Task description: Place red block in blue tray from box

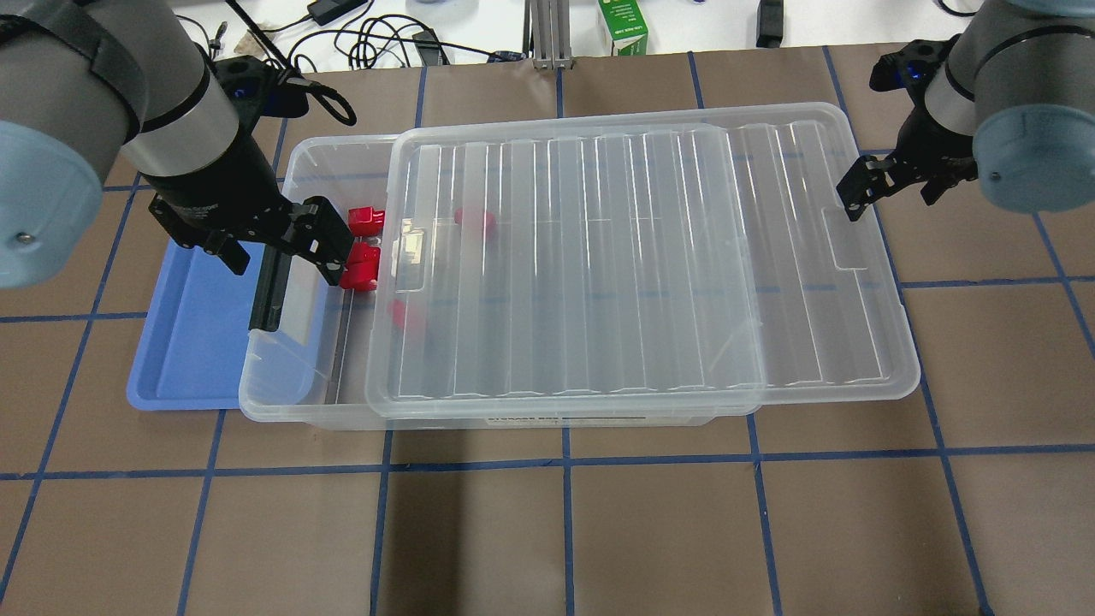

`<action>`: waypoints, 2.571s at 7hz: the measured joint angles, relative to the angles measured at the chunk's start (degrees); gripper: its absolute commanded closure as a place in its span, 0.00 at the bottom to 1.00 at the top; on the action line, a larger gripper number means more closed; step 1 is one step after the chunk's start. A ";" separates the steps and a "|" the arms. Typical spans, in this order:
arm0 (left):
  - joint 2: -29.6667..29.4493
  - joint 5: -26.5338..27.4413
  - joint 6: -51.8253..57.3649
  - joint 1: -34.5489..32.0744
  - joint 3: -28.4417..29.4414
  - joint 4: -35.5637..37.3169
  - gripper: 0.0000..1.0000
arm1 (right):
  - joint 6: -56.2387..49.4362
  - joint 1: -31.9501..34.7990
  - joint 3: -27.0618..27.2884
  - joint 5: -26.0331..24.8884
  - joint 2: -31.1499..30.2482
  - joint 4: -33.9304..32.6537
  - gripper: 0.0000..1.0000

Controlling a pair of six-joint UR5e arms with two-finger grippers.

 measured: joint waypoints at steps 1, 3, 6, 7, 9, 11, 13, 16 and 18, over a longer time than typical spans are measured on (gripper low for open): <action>0.08 -0.18 0.90 0.02 -0.12 -0.18 0.00 | -1.58 -1.07 -0.04 -0.04 -0.06 0.05 0.00; 0.75 -0.30 1.53 0.85 -0.13 -1.51 0.00 | -4.42 -2.23 -0.04 -0.09 -0.16 -0.06 0.00; 1.41 -0.49 1.31 5.11 0.44 -1.76 0.00 | -7.58 -4.83 -0.02 -0.06 -0.19 -0.21 0.00; 1.38 -0.53 1.13 5.38 0.14 -1.75 0.00 | -7.94 -5.41 -0.02 -0.18 -0.27 -0.18 0.00; 0.08 -0.55 0.71 5.85 0.51 -1.76 0.00 | -8.27 -7.63 0.08 -0.18 -1.00 0.20 0.00; -0.99 -0.36 -0.64 5.27 1.25 -1.73 0.00 | -8.52 -8.85 0.10 -0.14 -1.37 0.67 0.00; -2.90 -0.57 -2.06 4.51 0.89 0.57 0.00 | -8.59 -9.11 0.13 -0.12 -1.51 0.76 0.00; -7.96 -0.57 -11.03 2.32 0.65 5.74 0.00 | -8.28 -9.04 -2.50 0.11 -2.98 4.01 0.00; -10.81 -0.54 -15.18 2.17 0.43 8.39 0.00 | -7.87 -9.01 -8.27 0.41 -5.91 13.65 0.00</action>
